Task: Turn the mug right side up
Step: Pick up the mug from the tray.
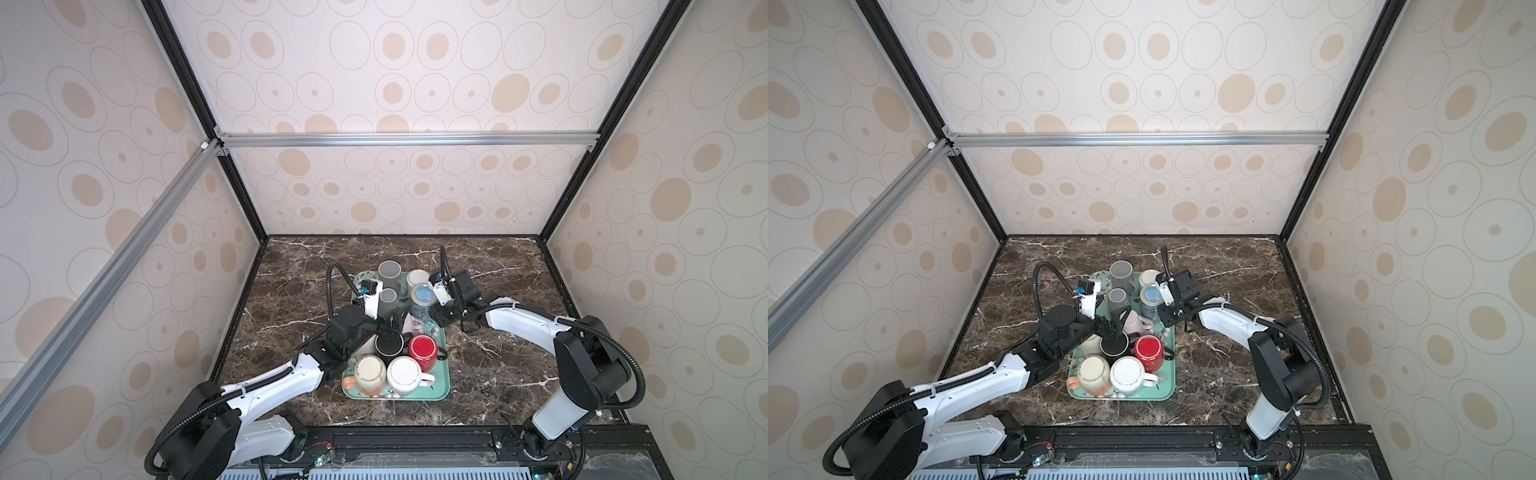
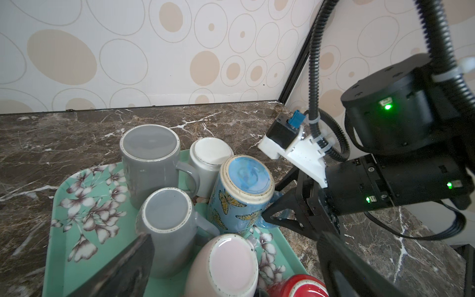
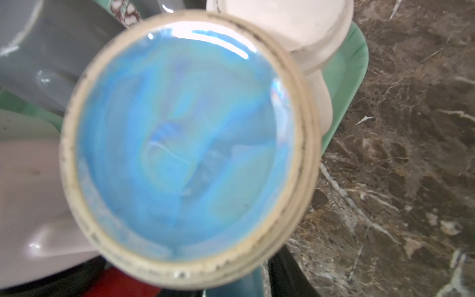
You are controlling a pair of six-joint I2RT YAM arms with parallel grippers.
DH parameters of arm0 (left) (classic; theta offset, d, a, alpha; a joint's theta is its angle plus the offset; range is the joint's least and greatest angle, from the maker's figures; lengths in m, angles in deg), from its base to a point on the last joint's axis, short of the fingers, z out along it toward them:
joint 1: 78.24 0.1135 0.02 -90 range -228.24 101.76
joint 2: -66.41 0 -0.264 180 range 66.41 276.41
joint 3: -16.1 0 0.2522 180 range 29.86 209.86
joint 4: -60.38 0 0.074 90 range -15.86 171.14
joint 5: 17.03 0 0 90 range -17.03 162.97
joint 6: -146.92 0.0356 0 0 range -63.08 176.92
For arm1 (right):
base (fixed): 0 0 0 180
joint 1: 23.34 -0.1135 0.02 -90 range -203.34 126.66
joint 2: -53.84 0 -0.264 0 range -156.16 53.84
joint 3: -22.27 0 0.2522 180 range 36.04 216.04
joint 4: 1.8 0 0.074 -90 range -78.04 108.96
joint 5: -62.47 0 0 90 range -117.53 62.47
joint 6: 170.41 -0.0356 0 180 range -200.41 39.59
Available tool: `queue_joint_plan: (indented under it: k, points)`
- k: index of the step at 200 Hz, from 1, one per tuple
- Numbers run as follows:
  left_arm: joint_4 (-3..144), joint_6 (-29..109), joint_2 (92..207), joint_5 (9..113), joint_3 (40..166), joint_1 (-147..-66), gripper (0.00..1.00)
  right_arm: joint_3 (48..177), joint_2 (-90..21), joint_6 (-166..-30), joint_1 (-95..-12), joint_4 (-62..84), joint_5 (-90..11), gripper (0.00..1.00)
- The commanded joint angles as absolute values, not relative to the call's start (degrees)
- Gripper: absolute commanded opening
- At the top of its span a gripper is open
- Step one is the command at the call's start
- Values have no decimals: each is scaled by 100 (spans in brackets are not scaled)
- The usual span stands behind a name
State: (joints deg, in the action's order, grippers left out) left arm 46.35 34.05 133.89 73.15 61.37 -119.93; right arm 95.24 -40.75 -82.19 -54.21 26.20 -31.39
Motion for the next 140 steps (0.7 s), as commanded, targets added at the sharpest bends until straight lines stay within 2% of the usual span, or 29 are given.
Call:
queue_joint_plan:
  k: [1, 140]
  points:
    - [4536, 3274, 13242, 7263, 6106, -12035, 100, 9656, -4085, -8018, -5529, 2742, -2987, 38]
    - [4778, 2731, 13643, 6870, 6385, -12037, 100, 9397, -3192, -7856, -5726, 2501, -2561, 6]
